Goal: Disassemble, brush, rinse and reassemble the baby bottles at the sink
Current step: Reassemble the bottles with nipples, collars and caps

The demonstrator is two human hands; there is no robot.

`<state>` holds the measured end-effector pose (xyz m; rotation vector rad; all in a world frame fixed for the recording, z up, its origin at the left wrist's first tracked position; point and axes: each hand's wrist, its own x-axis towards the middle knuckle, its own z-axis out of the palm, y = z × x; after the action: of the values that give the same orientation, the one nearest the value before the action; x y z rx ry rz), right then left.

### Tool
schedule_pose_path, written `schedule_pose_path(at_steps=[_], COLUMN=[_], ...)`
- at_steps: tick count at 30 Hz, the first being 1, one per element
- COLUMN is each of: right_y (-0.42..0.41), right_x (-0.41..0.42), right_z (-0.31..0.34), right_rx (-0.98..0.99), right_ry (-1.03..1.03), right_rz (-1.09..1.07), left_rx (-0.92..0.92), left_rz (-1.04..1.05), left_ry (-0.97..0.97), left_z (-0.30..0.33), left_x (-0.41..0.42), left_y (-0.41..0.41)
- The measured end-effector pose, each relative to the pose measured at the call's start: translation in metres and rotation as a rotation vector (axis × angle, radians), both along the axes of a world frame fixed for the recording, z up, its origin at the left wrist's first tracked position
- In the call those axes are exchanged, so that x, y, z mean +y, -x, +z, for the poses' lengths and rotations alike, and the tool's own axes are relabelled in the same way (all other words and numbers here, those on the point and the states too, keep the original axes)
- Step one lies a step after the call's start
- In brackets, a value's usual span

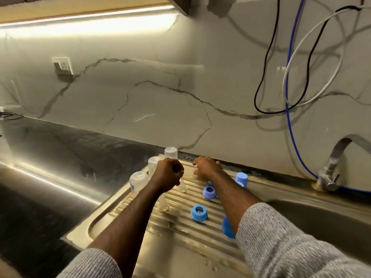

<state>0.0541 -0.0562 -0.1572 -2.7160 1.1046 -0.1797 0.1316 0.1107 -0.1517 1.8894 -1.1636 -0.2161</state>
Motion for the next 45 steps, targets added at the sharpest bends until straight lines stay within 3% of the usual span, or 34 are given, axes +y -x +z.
schedule_pose_path(at_steps=[5,14,23,28,31,34,37,39,41,45], right_y=[-0.015,0.077,0.170,0.190,0.206,0.233,0.265,0.286,0.306,0.328], right_x=[-0.002,-0.020,-0.012,-0.002,0.003,0.002,0.002,0.006,0.013,0.019], right_z=[-0.009,0.037,0.024,0.005,-0.013,-0.031,-0.041,-0.046,-0.050,-0.050], right_rx=[-0.051,-0.548,-0.656,-0.778,-0.838,-0.917,-1.027,-1.064,-1.103,-1.186], right_ry=[0.019,-0.093,-0.127,-0.181,-0.196,-0.281,-0.481,-0.517,-0.547,-0.612], right_rz=[-0.051,-0.152,-0.217,-0.191,-0.188,-0.186,-0.210,-0.236,-0.257,-0.277], left_rx=[0.039,-0.185,-0.268,-0.288,-0.307,-0.231,-0.074,0.061,0.082,0.174], left_rz=[0.000,-0.080,-0.168,-0.130,-0.109,0.019,0.018,-0.131,-0.252,-0.341], left_ry=[0.015,-0.095,-0.407,-0.411,-0.253,0.168,0.437,0.492,0.474,0.388], left_z=[-0.013,-0.019,-0.037,-0.049,-0.049,-0.033,-0.002,0.010,0.003,-0.034], left_x=[-0.015,-0.066,-0.136,-0.154,-0.154,-0.146,-0.116,-0.096,-0.083,-0.085], left_y=[0.001,0.018,0.042,0.038,0.044,0.058,0.109,0.156,0.204,0.272])
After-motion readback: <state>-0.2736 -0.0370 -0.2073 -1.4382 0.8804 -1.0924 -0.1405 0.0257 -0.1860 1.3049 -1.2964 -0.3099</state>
